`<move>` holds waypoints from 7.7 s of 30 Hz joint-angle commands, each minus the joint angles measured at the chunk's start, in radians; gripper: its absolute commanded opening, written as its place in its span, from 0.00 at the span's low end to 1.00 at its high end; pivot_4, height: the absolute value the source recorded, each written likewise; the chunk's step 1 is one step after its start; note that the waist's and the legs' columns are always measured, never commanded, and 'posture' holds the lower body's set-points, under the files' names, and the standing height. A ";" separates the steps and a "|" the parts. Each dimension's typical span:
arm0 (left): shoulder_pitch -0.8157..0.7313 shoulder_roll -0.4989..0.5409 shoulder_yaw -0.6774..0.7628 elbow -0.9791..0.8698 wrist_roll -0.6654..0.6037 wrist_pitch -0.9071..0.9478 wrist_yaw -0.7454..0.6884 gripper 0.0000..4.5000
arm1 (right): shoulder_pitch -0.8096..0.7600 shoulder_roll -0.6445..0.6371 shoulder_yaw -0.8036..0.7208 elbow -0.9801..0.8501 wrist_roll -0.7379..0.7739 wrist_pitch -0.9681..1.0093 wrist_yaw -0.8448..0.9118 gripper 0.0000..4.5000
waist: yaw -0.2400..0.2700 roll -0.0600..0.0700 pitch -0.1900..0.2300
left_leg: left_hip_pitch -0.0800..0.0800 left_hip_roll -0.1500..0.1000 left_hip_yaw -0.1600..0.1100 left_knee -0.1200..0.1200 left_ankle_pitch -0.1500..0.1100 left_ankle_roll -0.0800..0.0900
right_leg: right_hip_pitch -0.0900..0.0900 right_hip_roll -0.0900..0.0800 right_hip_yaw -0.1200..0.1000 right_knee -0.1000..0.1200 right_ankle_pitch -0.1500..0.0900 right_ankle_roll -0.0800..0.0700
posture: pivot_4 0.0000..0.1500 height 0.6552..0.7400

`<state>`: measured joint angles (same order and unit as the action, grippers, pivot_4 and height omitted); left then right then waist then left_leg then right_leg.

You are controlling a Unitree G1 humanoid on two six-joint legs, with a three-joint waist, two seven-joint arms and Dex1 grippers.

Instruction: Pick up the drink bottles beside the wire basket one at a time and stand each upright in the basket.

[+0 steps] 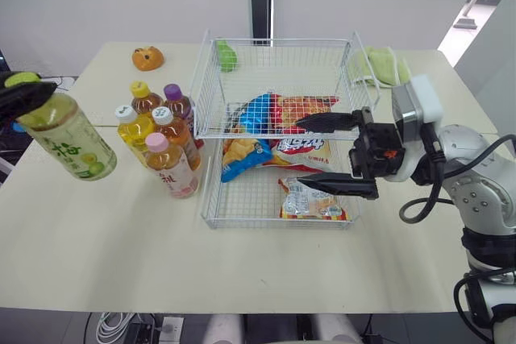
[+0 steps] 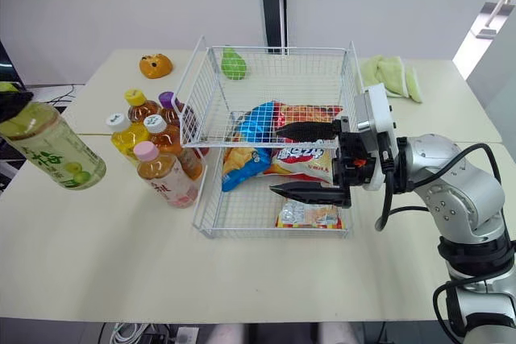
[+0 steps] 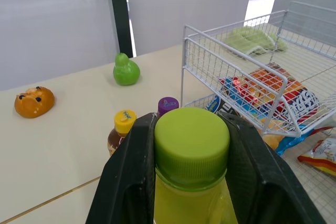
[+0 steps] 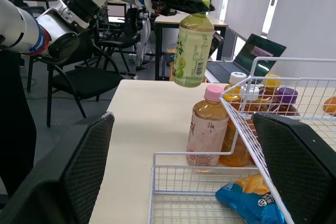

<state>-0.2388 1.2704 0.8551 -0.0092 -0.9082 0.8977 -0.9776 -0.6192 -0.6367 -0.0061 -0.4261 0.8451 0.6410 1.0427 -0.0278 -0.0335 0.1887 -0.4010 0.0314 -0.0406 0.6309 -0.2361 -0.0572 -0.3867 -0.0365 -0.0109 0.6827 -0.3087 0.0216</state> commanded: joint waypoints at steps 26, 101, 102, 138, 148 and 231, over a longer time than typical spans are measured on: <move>-1.191 -0.151 -0.749 0.408 0.086 -0.008 -0.262 0.30 | -0.044 -0.073 -0.163 -0.172 0.151 0.115 -0.273 1.00 | -0.001 -0.005 0.006 | -0.001 -0.001 0.002 0.002 0.000 0.000 | -0.002 0.001 0.001 0.002 0.000 0.000 | 1.00 1.00; -1.595 -1.024 -0.695 1.275 0.727 -0.810 -0.024 0.99 | 0.271 -0.271 -0.401 -0.332 0.184 0.121 -0.658 1.00 | -0.003 -0.007 0.007 | -0.010 -0.004 0.000 0.016 0.000 0.000 | -0.007 0.000 0.001 0.015 0.000 0.002 | 1.00 1.00; -1.594 -1.014 -0.691 1.272 0.723 -0.808 -0.030 0.99 | 0.267 -0.270 -0.398 -0.330 0.184 0.118 -0.654 1.00 | -0.004 -0.007 0.007 | -0.010 -0.004 0.000 0.016 0.000 0.000 | -0.007 0.000 0.001 0.015 0.000 0.002 | 1.00 1.00; -0.454 -0.402 -0.159 0.017 0.372 -0.242 0.152 0.99 | 0.031 -0.127 -0.004 -0.097 0.085 -0.023 -0.056 1.00 | -0.001 -0.006 0.007 | -0.006 -0.001 -0.003 0.021 0.000 0.000 | -0.002 -0.001 0.000 0.018 0.000 0.001 | 1.00 1.00; 0.120 -0.516 0.138 -0.189 0.315 -0.278 0.198 0.99 | 0.126 -0.076 0.009 -0.082 0.001 -0.090 0.000 1.00 | 0.001 -0.006 0.007 | 0.002 0.000 -0.003 0.018 0.000 0.000 | 0.003 -0.003 0.002 0.017 0.000 0.001 | 1.00 1.00; -0.187 -0.498 -0.423 0.198 0.408 -0.576 0.283 0.99 | 0.046 -0.001 -0.060 -0.138 -0.043 -0.029 -0.235 1.00 | 0.009 -0.006 0.007 | 0.001 0.000 -0.003 0.014 0.000 0.000 | 0.002 0.001 0.000 0.014 0.001 -0.002 | 1.00 1.00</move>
<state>-0.4027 0.7591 0.4333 0.1855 -0.5129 0.3549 -0.6887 -0.5605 -0.6271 -0.0281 -0.5292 0.7787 0.6167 0.8166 -0.0188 -0.0395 0.1960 -0.4001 0.0311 -0.0430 0.6444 -0.2357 -0.0574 -0.3847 -0.0359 -0.0108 0.6962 -0.3075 0.0198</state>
